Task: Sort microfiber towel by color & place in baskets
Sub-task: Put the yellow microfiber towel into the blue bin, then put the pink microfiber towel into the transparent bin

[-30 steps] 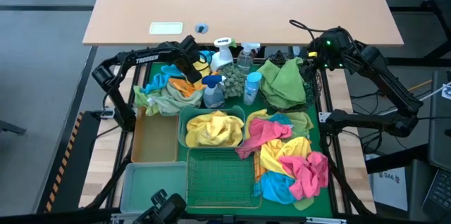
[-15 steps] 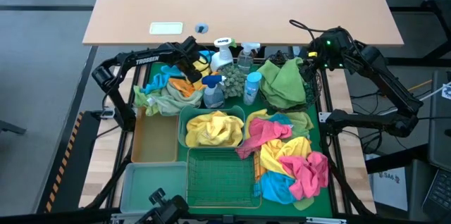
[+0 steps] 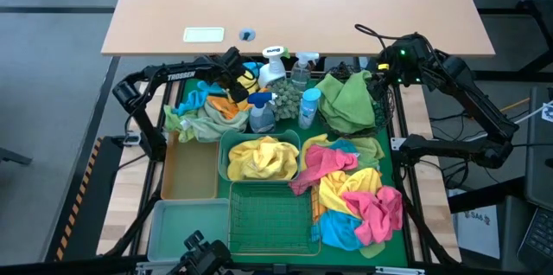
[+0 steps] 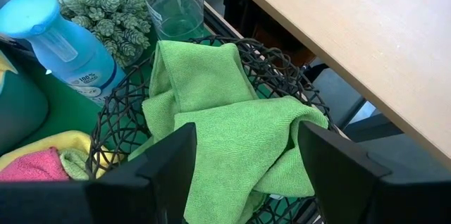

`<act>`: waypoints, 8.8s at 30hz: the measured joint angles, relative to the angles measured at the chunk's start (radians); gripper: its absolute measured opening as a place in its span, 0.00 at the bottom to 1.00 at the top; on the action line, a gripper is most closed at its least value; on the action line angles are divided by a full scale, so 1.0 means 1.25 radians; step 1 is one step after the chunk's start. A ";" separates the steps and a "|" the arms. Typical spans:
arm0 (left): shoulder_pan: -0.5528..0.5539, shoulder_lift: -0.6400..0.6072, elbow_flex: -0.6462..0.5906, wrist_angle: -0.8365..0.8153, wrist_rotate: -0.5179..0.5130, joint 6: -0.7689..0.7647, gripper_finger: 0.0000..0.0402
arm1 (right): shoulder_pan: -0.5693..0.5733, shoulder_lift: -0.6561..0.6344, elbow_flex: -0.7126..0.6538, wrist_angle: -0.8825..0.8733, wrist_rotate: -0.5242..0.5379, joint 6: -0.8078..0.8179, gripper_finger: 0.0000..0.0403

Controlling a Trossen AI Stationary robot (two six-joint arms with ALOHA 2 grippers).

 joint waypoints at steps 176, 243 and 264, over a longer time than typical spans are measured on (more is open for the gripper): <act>-0.720 0.076 0.525 -0.347 0.119 -0.183 0.29 | 1.158 0.345 0.000 -0.097 0.039 0.671 0.54; -0.763 -0.057 0.525 0.071 -0.005 0.021 0.26 | 0.953 0.306 0.302 0.364 0.320 -0.066 0.02; -0.884 -0.262 0.524 -0.258 0.073 -0.405 0.01 | 0.953 0.307 0.302 0.316 0.257 -0.063 0.45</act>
